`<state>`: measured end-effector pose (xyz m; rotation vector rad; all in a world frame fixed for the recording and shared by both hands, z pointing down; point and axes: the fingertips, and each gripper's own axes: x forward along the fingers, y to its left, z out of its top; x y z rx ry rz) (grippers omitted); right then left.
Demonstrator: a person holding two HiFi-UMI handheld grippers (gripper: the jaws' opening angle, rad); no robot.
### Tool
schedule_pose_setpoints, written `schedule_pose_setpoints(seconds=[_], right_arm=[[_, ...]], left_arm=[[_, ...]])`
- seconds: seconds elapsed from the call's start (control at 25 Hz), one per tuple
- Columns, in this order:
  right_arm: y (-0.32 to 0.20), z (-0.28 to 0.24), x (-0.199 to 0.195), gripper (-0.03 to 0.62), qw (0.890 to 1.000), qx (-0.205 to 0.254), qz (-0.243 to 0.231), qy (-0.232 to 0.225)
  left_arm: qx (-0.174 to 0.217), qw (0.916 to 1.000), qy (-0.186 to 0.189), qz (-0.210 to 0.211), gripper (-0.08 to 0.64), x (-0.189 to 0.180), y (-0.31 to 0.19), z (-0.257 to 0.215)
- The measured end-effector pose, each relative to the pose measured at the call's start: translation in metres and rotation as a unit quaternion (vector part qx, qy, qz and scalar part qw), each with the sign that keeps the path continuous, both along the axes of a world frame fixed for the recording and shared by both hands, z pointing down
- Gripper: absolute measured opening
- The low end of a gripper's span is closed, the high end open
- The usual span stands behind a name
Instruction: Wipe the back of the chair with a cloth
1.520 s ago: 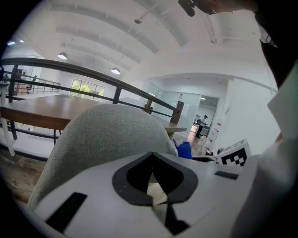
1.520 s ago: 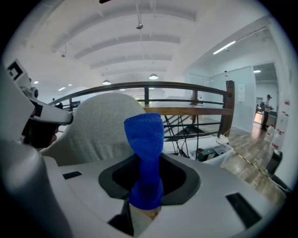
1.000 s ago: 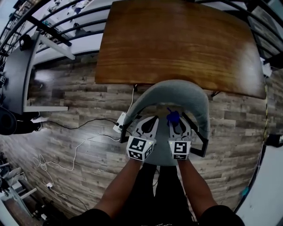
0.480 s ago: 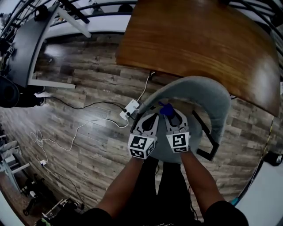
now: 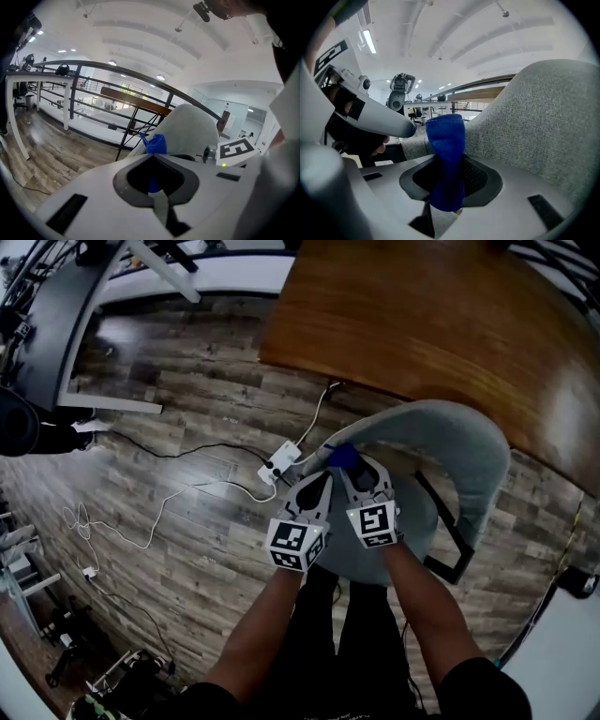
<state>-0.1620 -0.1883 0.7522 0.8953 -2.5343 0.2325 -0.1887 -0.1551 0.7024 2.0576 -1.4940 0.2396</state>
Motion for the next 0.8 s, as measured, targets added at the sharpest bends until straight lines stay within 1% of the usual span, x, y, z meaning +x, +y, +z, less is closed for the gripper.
schedule_pose_setpoints(seconds=[0.16,0.48,0.8], right_arm=[[-0.009,0.002,-0.002,0.117,1.000,0.000,0.017,-0.004],[-0.017,0.005,0.000,0.117,0.999,0.008,0.035,-0.005],[-0.041,0.005,0.023,0.117,0.996,0.027,0.085,-0.004]], left_arm=[[0.004,0.9999,-0.001,0.009,-0.002,0.002,-0.006,0.000],[0.003,0.9997,-0.004,0.024,-0.002,0.009,-0.019,0.006],[0.009,0.9989,-0.013,0.044,-0.002,0.014,-0.035,0.002]])
